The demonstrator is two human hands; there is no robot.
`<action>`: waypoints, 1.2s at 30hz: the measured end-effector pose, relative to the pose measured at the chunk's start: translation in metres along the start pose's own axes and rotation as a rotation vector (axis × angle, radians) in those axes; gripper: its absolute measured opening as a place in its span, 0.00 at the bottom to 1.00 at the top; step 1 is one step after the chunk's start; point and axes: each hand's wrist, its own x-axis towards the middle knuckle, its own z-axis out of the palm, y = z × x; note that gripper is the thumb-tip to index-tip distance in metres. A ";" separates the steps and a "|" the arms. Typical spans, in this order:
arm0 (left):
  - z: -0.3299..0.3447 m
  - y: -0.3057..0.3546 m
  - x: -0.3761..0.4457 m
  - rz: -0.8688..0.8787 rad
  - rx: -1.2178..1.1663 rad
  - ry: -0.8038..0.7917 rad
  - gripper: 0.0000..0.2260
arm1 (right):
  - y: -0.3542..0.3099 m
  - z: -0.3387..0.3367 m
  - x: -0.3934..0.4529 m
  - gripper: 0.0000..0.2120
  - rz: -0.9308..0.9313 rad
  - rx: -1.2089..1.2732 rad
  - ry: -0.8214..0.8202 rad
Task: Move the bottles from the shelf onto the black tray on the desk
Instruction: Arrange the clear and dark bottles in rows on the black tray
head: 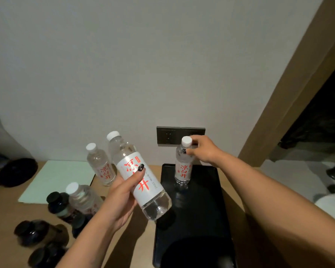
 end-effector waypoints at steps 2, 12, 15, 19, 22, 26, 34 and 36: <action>-0.004 0.004 0.014 -0.006 0.033 -0.013 0.26 | 0.000 0.001 0.011 0.19 -0.005 -0.028 -0.079; -0.014 0.001 0.072 -0.103 0.102 -0.104 0.23 | 0.011 0.007 0.043 0.18 0.010 -0.086 -0.172; -0.014 -0.005 0.080 -0.096 0.136 -0.134 0.33 | 0.015 0.007 0.045 0.21 0.016 -0.071 -0.146; -0.016 -0.016 0.087 -0.062 0.235 -0.117 0.21 | 0.023 0.013 0.047 0.20 -0.046 -0.060 -0.115; -0.015 -0.021 0.088 -0.060 0.245 -0.122 0.20 | 0.027 0.017 0.046 0.20 -0.061 -0.062 -0.095; -0.012 -0.023 0.087 -0.065 0.255 -0.153 0.25 | 0.023 0.016 0.043 0.21 -0.055 -0.159 -0.108; 0.010 -0.020 0.081 -0.022 0.412 -0.210 0.30 | -0.023 -0.015 0.001 0.27 -0.009 -0.135 0.104; 0.018 -0.022 0.079 0.012 0.465 -0.243 0.32 | -0.046 -0.025 -0.018 0.20 0.045 0.222 0.098</action>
